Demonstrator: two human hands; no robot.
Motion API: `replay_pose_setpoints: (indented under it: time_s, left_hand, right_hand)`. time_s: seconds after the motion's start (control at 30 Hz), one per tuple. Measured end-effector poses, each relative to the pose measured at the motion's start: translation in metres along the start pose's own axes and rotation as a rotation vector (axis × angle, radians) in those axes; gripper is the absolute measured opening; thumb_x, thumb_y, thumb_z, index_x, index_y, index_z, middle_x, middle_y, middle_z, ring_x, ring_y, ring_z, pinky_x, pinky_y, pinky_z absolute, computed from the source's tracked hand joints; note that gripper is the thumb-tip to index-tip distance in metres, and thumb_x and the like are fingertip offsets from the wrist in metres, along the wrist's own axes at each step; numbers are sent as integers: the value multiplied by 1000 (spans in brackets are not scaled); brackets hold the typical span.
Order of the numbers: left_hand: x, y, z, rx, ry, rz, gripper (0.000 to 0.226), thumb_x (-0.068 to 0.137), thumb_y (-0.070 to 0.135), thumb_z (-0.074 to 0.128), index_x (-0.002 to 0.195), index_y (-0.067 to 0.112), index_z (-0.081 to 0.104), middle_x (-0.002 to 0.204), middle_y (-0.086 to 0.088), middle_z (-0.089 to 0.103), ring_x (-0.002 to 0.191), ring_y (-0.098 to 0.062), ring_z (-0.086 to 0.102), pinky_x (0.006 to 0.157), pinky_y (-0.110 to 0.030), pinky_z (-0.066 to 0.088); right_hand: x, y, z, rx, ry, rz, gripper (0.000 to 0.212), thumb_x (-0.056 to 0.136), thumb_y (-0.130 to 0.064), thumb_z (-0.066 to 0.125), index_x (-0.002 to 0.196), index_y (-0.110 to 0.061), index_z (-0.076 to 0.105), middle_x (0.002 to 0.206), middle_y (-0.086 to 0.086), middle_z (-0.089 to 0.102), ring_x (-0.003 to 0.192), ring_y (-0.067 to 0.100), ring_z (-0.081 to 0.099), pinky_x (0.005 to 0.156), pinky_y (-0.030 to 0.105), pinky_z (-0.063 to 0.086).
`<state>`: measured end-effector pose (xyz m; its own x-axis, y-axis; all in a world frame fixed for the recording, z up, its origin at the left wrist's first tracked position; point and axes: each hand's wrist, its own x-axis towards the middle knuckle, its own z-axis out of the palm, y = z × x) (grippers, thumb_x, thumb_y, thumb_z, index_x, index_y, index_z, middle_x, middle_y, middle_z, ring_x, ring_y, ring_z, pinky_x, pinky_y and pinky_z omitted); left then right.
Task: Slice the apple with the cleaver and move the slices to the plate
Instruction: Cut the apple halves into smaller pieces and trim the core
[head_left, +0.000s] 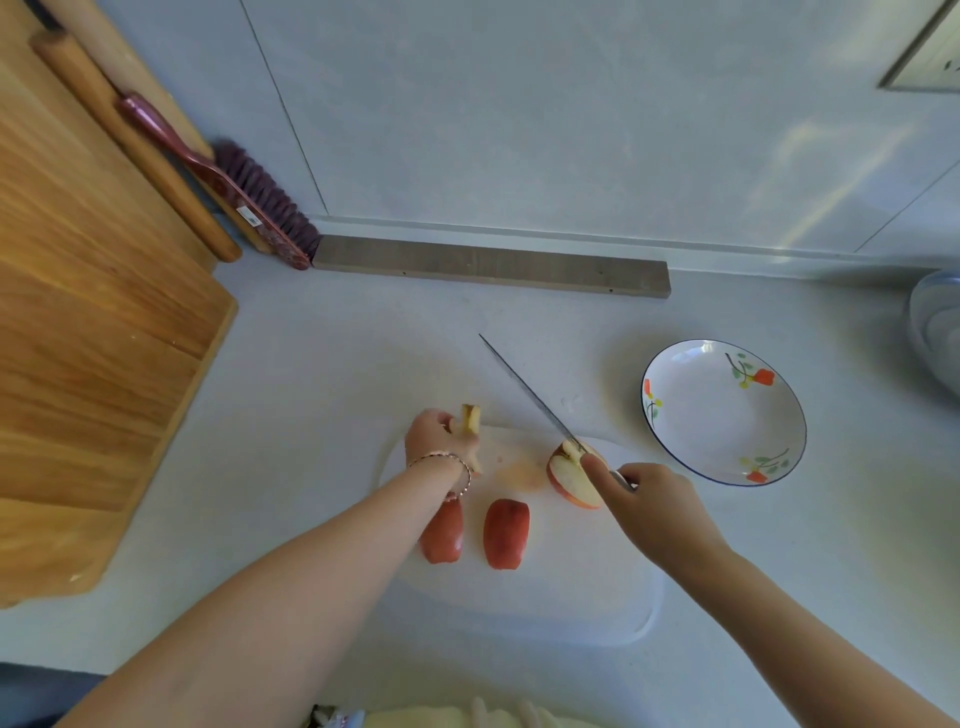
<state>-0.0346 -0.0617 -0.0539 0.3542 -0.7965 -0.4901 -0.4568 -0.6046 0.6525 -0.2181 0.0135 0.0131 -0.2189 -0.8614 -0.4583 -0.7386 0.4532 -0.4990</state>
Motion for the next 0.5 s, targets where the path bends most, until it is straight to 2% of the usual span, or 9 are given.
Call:
replay_pose_setpoints:
  time_s: [0.03,0.1,0.13,0.17,0.23,0.27,0.33,0.4,0.5]
  left_hand:
    - [1,1,-9,-136,-1,-63,28,78,6,58,55,15,45,45,1,45,55,-26,62,51,-12,49]
    - [-3,-2,-30,-303,-27,-103,35,67,-3,59,46,15,38,35,4,38,40,-21,59,69,-35,58]
    - [-8,-8,-43,-308,-21,-70,27,63,-2,61,49,14,44,41,1,45,43,-19,55,72,-36,55]
    - [-13,-11,-52,-249,-12,-27,17,62,1,64,57,12,52,52,-3,51,52,-19,53,70,-30,51]
    - [-25,-30,-77,-121,41,50,14,69,2,67,74,13,58,70,-5,53,68,-21,49,63,-23,41]
    - [-33,-43,-92,-56,75,68,15,72,2,65,77,13,57,75,-5,53,71,-21,48,61,-23,37]
    - [-47,-67,-114,56,88,64,14,77,2,62,80,14,55,81,-4,54,75,-21,48,57,-23,35]
    - [-62,-107,-136,141,125,-23,11,82,4,58,85,14,56,86,-4,55,79,-20,50,60,-23,35]
    - [-83,-165,-154,305,154,-167,8,87,6,52,93,10,56,98,-14,61,85,-27,54,68,-30,39]
  right_hand:
    - [-1,-3,1,6,-5,-9,58,88,-54,49,53,-15,26,49,-1,27,48,18,28,47,29,21]
    - [-3,-9,6,35,-27,-34,57,88,-54,49,53,-14,29,49,1,33,49,19,32,49,30,26]
    - [-5,-13,12,50,-49,-52,57,88,-54,49,53,-12,33,52,4,38,50,20,36,52,29,30]
    - [-5,-15,15,82,-60,-61,56,89,-54,49,55,-10,38,56,6,44,53,21,40,55,29,33]
    - [-8,-25,25,122,-108,-95,58,88,-55,49,60,-4,49,66,9,49,58,22,45,61,28,37]
    - [-12,-32,32,123,-142,-120,60,88,-56,49,60,-3,51,64,8,51,57,21,46,61,28,38]
    - [-18,-45,39,97,-174,-155,63,88,-58,47,51,-8,51,45,0,51,42,14,46,55,24,40]
    - [-29,-61,51,20,-245,-212,63,89,-58,45,49,-10,52,35,-2,50,31,10,42,49,23,37]
    - [-39,-73,68,-5,-327,-248,58,89,-58,45,58,-10,54,47,8,53,36,18,43,48,23,38]
